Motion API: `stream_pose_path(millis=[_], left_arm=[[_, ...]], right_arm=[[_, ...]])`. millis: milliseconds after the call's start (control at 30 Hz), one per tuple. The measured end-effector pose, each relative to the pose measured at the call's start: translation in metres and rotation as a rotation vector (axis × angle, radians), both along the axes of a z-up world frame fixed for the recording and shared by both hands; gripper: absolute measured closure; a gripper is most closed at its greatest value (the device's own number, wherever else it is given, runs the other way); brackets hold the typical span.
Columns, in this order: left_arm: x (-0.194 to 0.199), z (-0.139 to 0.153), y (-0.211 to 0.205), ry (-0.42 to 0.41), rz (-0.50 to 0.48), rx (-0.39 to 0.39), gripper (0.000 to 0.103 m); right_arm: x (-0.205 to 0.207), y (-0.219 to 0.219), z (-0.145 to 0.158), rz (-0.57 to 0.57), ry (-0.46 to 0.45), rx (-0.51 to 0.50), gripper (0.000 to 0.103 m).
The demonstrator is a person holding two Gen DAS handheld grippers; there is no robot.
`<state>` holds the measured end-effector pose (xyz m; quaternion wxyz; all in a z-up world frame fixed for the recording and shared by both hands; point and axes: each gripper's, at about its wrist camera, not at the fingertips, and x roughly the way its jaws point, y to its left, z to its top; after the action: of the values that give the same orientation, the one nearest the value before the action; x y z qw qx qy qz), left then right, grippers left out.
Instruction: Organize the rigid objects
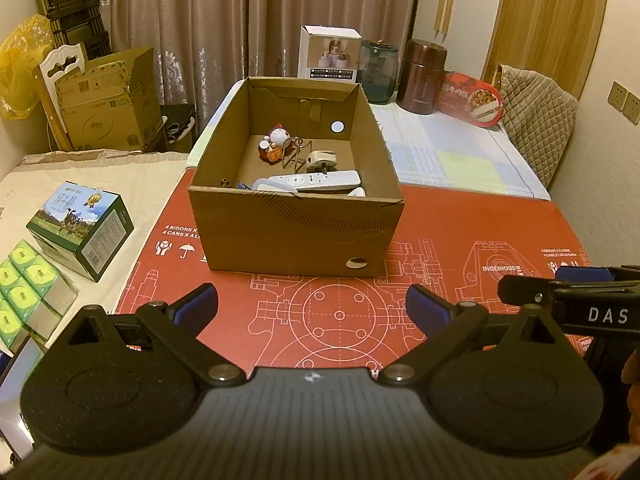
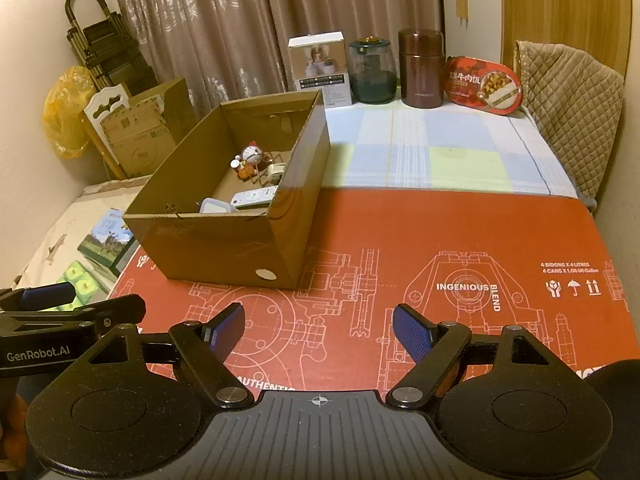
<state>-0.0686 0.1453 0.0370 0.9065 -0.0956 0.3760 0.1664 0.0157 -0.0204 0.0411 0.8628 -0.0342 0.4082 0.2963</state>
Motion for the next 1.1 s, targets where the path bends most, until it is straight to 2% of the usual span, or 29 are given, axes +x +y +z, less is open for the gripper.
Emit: stream_pose_path(millis=[1100], left_arm=[[0.0014,-0.0001,-0.0001,-0.004,-0.002,-0.002,0.004]], right_arm=[[-0.0003,-0.0001,-0.0009,-0.001,0.001,-0.001,0.025]])
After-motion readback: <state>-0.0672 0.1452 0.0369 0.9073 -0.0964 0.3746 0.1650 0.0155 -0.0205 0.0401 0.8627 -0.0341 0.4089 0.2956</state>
